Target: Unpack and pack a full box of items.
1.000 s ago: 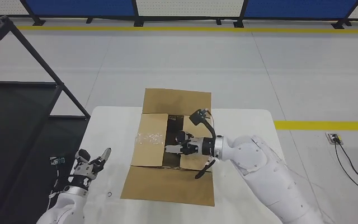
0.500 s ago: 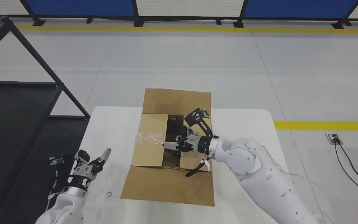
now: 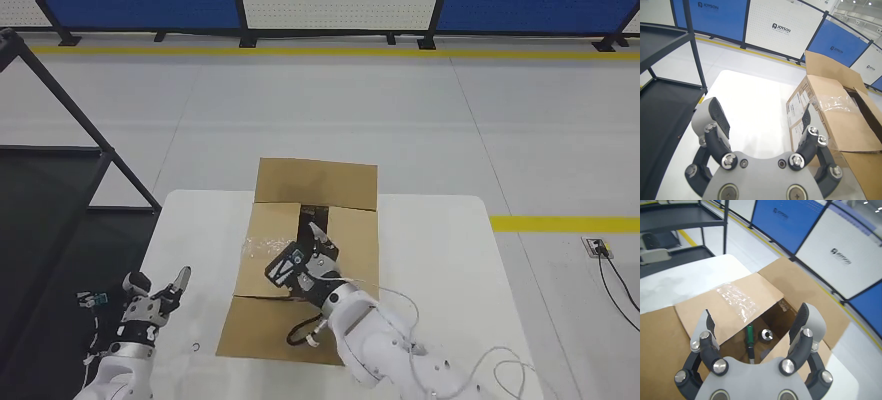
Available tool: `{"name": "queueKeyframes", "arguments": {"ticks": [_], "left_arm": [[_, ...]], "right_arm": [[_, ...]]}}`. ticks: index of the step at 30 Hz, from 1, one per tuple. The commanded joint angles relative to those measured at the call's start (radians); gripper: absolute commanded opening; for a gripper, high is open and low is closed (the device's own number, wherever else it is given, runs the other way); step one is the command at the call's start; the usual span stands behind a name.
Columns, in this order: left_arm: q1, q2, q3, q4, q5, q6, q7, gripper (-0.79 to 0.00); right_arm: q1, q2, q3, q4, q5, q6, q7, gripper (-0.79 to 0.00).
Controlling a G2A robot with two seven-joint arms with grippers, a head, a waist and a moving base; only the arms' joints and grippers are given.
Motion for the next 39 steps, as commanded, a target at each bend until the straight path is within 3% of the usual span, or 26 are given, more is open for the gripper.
{"name": "queueKeyframes", "arguments": {"ticks": [1, 9, 15, 22, 39], "left_arm": [[0.003, 0.000, -0.002, -0.001, -0.004, 0.000, 0.000, 0.000], [-0.003, 0.001, 0.002, 0.011, -0.008, -0.008, 0.000, 0.000], [-0.006, 0.003, 0.006, 0.006, -0.004, -0.017, -0.005, 0.000], [0.005, 0.004, 0.001, -0.003, -0.005, -0.021, 0.001, 0.000], [0.015, 0.006, -0.002, 0.005, -0.024, -0.037, 0.023, 0.000]], "right_arm": [[-0.002, -0.014, -0.010, 0.000, -0.048, 0.100, 0.027, 0.000], [-0.020, -0.013, 0.012, 0.003, -0.046, 0.109, 0.001, 0.000], [-0.029, -0.029, -0.034, 0.000, -0.337, 0.101, 0.094, 0.000], [-0.004, -0.092, -0.127, 0.052, -0.630, 0.073, 0.276, 0.000], [0.038, -0.225, -0.146, 0.191, -0.771, -0.098, 0.386, 0.000]]}}
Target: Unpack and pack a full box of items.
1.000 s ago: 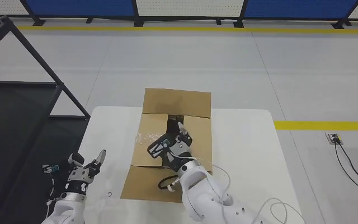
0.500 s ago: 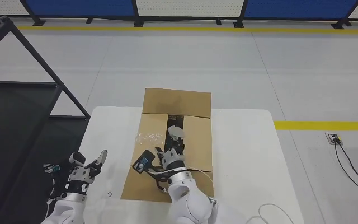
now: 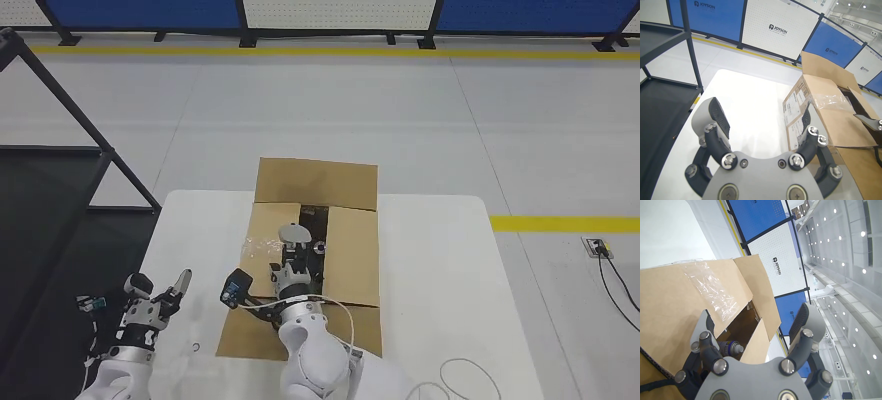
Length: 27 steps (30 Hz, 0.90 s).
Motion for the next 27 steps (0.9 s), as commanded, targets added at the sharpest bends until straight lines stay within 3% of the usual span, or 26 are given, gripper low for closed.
{"name": "queueKeyframes", "arguments": {"ticks": [1, 12, 17, 20, 27], "left_arm": [[0.002, 0.000, -0.003, 0.000, -0.004, -0.002, 0.002, 0.000], [0.001, 0.003, -0.012, 0.008, -0.017, -0.011, 0.007, 0.000], [-0.004, 0.004, -0.014, 0.014, -0.020, -0.016, 0.008, 0.000], [-0.007, 0.004, -0.015, 0.018, -0.023, -0.019, 0.008, 0.000], [-0.015, 0.006, -0.019, 0.026, -0.028, -0.029, 0.007, 0.000]], "right_arm": [[0.000, -0.013, 0.002, 0.012, -0.016, -0.011, 0.008, -0.015], [-0.012, -0.075, 0.026, 0.077, -0.093, -0.038, 0.021, -0.074], [-0.028, -0.096, 0.045, 0.089, -0.132, -0.021, 0.011, -0.015], [-0.039, -0.106, 0.060, 0.095, -0.149, -0.020, 0.006, -0.018], [-0.060, -0.123, 0.090, 0.094, -0.196, -0.101, -0.005, 0.000]]}}
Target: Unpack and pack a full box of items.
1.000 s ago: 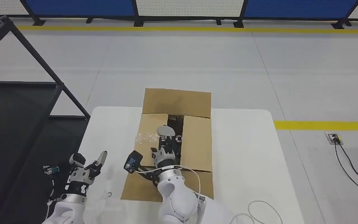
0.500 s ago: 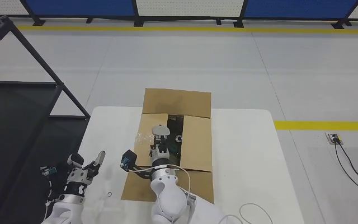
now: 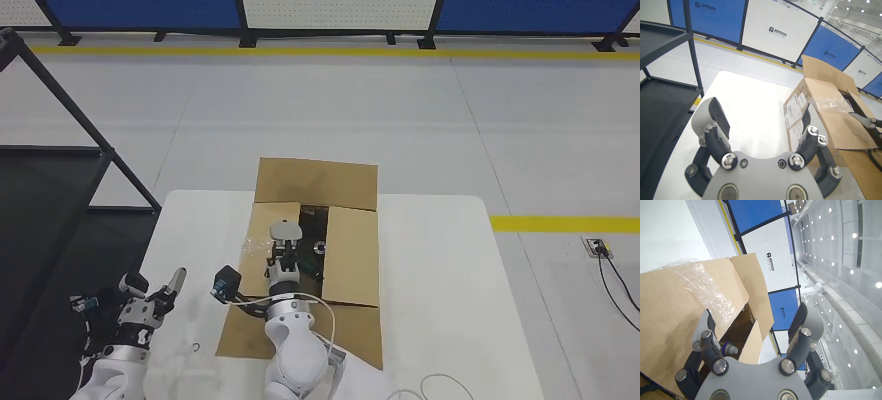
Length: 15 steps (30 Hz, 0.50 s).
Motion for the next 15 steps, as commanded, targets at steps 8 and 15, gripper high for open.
{"name": "queueKeyframes", "arguments": {"ticks": [8, 15], "left_arm": [[-0.008, 0.006, -0.008, 0.005, 0.067, -0.015, 0.017, 0.000], [-0.072, 0.018, 0.000, 0.104, 0.190, -0.083, 0.022, 0.000]], "right_arm": [[-0.059, -0.010, 0.098, -0.085, 0.038, 0.025, -0.065, 0.000], [-0.160, 0.001, 0.203, -0.200, 0.144, 0.091, -0.249, 0.000]]}}
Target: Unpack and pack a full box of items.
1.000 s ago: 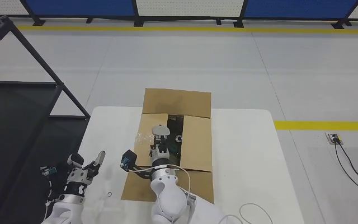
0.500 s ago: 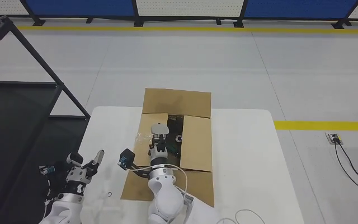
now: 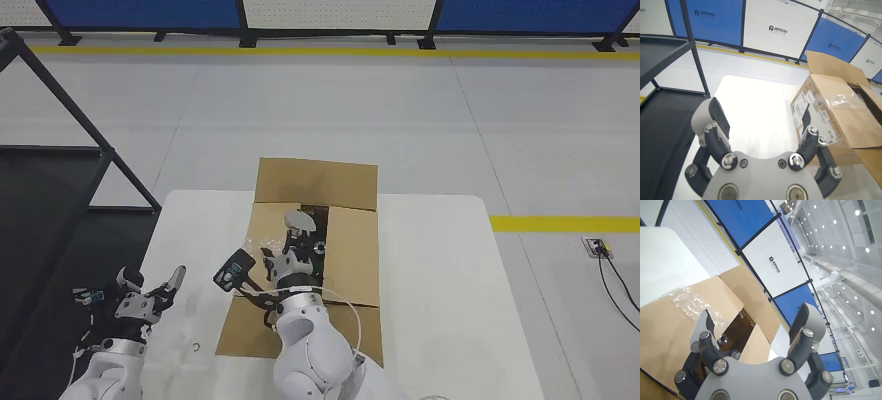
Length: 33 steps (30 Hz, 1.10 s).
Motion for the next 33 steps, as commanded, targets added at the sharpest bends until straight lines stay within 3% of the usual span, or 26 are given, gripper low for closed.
{"name": "queueKeyframes", "arguments": {"ticks": [1, 11, 17, 20, 24, 28, 33], "left_arm": [[-0.030, 0.007, 0.005, 0.045, 0.066, -0.043, -0.002, 0.000], [-0.252, 0.040, 0.013, 0.247, 0.035, -0.373, -0.138, 0.000], [-0.447, 0.069, 0.023, 0.449, -0.126, -0.643, -0.360, 0.000], [-0.530, 0.082, 0.026, 0.535, -0.177, -0.649, -0.475, 0.000], [-0.530, 0.082, 0.026, 0.535, -0.177, -0.649, -0.475, 0.000], [-0.530, 0.082, 0.026, 0.535, -0.177, -0.649, -0.475, 0.000], [-0.480, 0.087, 0.044, 0.489, -0.188, -0.718, -0.478, 0.000]], "right_arm": [[-0.035, 0.006, 0.036, -0.037, 0.035, 0.006, -0.065, 0.000], [-0.203, 0.047, 0.233, -0.205, 0.178, -0.094, -0.314, 0.000], [-0.267, 0.060, 0.301, -0.255, 0.198, -0.116, -0.342, 0.000], [-0.287, 0.063, 0.322, -0.267, 0.209, -0.122, -0.346, 0.000], [-0.297, 0.067, 0.331, -0.266, 0.194, -0.176, -0.327, 0.000], [-0.310, 0.090, 0.337, -0.284, 0.137, -0.416, -0.425, 0.000], [-0.430, 0.116, 0.429, -0.397, 0.144, -0.434, -0.533, 0.000]]}}
